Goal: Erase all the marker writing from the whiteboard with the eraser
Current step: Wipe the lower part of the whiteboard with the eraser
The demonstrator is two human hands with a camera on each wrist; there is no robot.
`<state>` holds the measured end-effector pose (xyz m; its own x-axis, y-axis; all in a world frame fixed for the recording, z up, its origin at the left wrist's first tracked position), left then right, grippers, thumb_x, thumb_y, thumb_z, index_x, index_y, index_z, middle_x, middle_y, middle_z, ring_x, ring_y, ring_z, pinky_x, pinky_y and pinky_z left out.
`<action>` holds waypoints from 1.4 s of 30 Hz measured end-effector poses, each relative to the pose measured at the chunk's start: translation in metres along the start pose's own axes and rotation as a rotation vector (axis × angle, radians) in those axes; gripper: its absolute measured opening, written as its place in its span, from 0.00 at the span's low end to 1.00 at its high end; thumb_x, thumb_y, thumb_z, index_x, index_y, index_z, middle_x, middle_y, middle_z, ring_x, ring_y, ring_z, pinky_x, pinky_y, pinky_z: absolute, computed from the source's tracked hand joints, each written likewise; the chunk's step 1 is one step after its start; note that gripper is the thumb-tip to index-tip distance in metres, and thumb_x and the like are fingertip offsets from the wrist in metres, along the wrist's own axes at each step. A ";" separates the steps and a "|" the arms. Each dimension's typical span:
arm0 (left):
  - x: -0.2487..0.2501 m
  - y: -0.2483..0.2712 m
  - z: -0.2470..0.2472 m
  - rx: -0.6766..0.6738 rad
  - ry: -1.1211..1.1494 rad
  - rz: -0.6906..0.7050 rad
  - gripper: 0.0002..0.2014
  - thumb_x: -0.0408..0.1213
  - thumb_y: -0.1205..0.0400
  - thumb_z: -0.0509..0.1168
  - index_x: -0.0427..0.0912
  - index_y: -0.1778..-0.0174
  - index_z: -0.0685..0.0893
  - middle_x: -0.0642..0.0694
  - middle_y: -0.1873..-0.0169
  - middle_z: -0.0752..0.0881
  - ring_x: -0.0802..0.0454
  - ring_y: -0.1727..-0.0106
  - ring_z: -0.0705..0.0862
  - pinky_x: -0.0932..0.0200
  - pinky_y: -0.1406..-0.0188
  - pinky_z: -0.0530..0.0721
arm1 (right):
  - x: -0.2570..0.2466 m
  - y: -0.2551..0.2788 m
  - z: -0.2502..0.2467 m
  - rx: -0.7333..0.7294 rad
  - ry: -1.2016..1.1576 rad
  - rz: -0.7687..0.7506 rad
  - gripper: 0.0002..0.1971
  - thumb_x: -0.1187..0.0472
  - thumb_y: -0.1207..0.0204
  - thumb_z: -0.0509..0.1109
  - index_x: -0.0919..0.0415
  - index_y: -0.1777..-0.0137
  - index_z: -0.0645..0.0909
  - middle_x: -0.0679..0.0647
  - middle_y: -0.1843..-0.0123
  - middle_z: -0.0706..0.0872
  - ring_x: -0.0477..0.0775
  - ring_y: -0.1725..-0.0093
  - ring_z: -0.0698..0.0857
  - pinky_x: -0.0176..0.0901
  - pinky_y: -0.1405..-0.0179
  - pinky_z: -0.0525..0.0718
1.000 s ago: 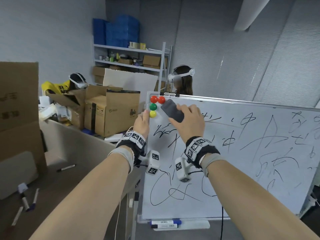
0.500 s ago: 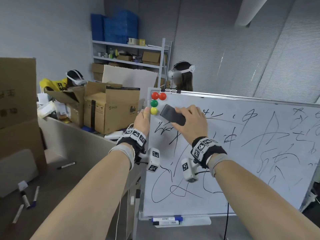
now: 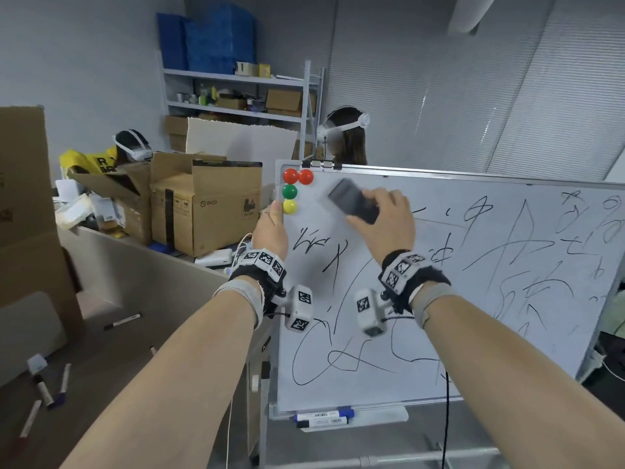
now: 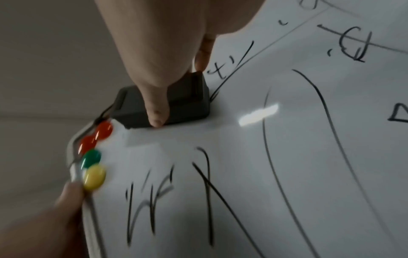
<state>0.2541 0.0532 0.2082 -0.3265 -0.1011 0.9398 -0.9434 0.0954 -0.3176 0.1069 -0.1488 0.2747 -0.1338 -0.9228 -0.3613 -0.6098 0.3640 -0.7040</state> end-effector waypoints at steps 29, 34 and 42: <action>-0.008 -0.014 0.010 -0.128 -0.026 0.036 0.32 0.58 0.10 0.41 0.40 0.29 0.81 0.39 0.32 0.84 0.42 0.29 0.80 0.45 0.24 0.73 | -0.045 0.019 0.031 0.006 0.083 -0.300 0.27 0.48 0.31 0.82 0.50 0.33 0.82 0.53 0.45 0.79 0.57 0.44 0.76 0.50 0.46 0.76; -0.014 -0.017 0.003 -0.120 0.011 -0.046 0.33 0.58 0.10 0.46 0.35 0.25 0.78 0.35 0.26 0.79 0.40 0.25 0.76 0.48 0.21 0.69 | -0.045 0.064 0.077 -0.169 0.085 -0.398 0.26 0.53 0.38 0.86 0.51 0.40 0.84 0.52 0.49 0.78 0.59 0.48 0.78 0.57 0.49 0.81; -0.088 -0.013 0.011 -0.196 0.075 -0.370 0.62 0.92 0.44 0.42 0.45 0.39 0.88 0.42 0.43 0.90 0.42 0.40 0.87 0.40 0.29 0.77 | -0.036 0.023 0.044 -0.005 0.076 -0.270 0.27 0.48 0.33 0.83 0.50 0.35 0.82 0.53 0.45 0.79 0.58 0.44 0.76 0.50 0.45 0.77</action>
<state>0.2944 0.0502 0.1283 0.0440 -0.0921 0.9948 -0.9650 0.2539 0.0662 0.1318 -0.1011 0.2448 -0.0242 -0.9931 -0.1144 -0.6351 0.1036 -0.7654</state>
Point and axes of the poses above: each hand's wrist, its own y-axis away from the middle knuckle, its own z-axis out of the palm, x = y × z, the point moved 9 cm from there along -y, towards the middle knuckle
